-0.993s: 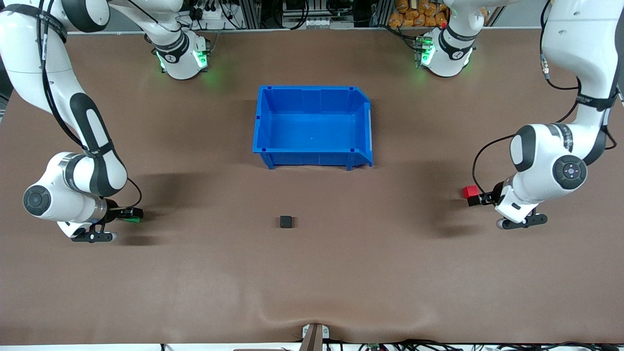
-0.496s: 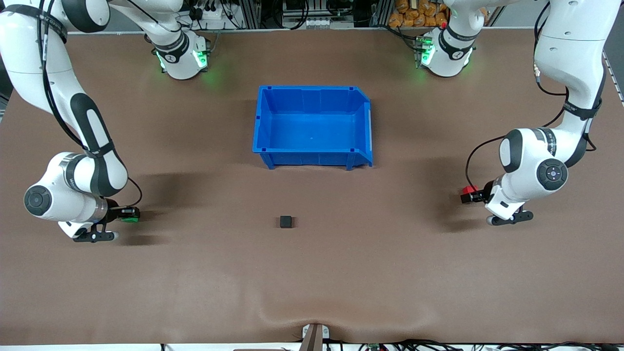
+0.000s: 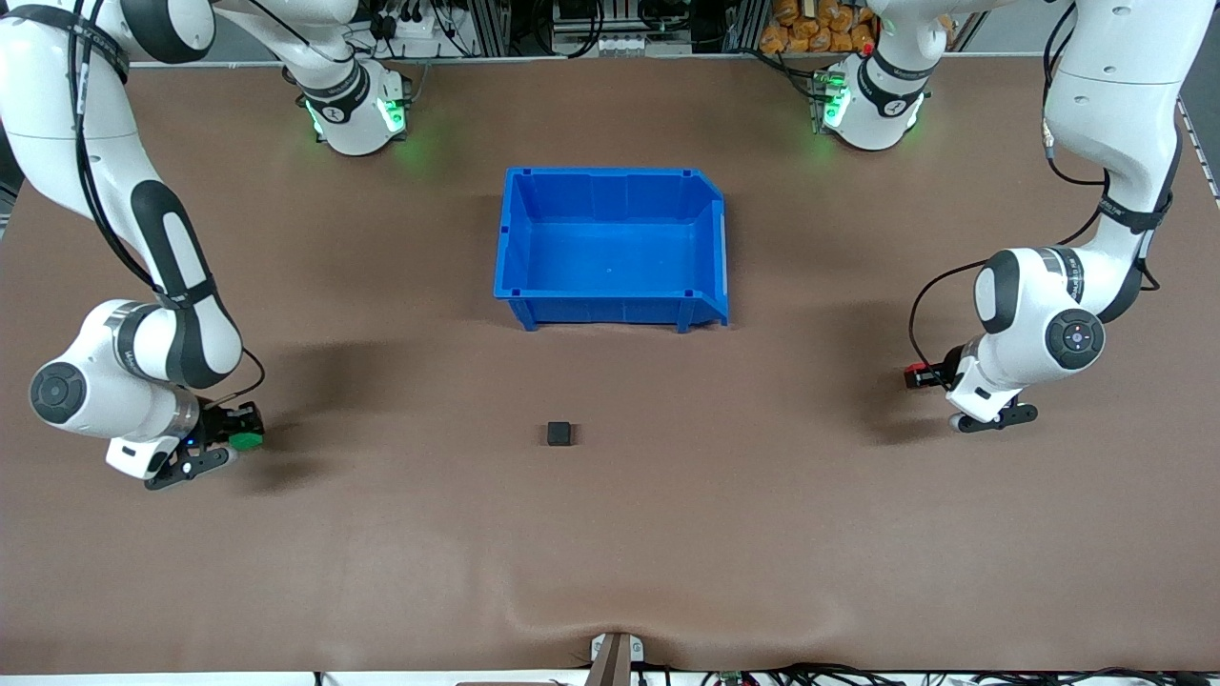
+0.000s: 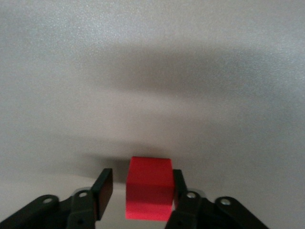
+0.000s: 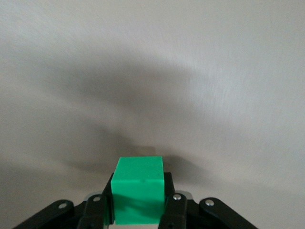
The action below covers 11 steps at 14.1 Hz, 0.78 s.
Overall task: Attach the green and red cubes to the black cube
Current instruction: 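Lift the green cube with the right gripper while the left gripper grasps red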
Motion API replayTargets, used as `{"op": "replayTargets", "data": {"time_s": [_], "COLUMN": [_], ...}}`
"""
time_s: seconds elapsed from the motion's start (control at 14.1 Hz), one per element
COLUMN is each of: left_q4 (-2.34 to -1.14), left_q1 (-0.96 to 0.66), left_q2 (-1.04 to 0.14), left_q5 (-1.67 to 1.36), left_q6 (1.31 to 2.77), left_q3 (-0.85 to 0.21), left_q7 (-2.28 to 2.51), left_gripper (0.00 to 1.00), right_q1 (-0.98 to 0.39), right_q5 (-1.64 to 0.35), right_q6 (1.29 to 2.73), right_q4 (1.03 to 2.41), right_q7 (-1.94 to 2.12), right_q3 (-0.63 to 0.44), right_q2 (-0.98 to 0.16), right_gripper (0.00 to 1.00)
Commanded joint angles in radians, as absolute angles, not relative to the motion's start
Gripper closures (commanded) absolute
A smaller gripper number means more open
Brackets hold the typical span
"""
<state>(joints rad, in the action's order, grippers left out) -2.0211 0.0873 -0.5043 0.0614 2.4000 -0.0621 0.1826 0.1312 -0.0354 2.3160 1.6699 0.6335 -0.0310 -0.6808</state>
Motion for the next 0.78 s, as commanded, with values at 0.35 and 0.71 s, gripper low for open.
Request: {"op": "replayTargets", "data": {"time_s": [0.35, 0.71], "left_q4": [-2.017, -1.936], "left_q1": [0.083, 0.074], "left_q2": [-0.485, -0.488], "left_q5": [0.087, 0.078], "left_q6": [2.413, 2.410], "left_q3": [-0.075, -0.078], "left_q7": [0.360, 0.482], "left_gripper": [1.00, 1.00], "right_q1": [0.035, -0.168], "right_q5": [-0.037, -0.041], "right_q6": [2.306, 2.306], "right_q4": [1.569, 1.557], "right_q7": [1.172, 1.293], "right_q3": [0.035, 0.063], "right_q2": [-0.676, -0.701], "right_gripper": [0.97, 0.98]}}
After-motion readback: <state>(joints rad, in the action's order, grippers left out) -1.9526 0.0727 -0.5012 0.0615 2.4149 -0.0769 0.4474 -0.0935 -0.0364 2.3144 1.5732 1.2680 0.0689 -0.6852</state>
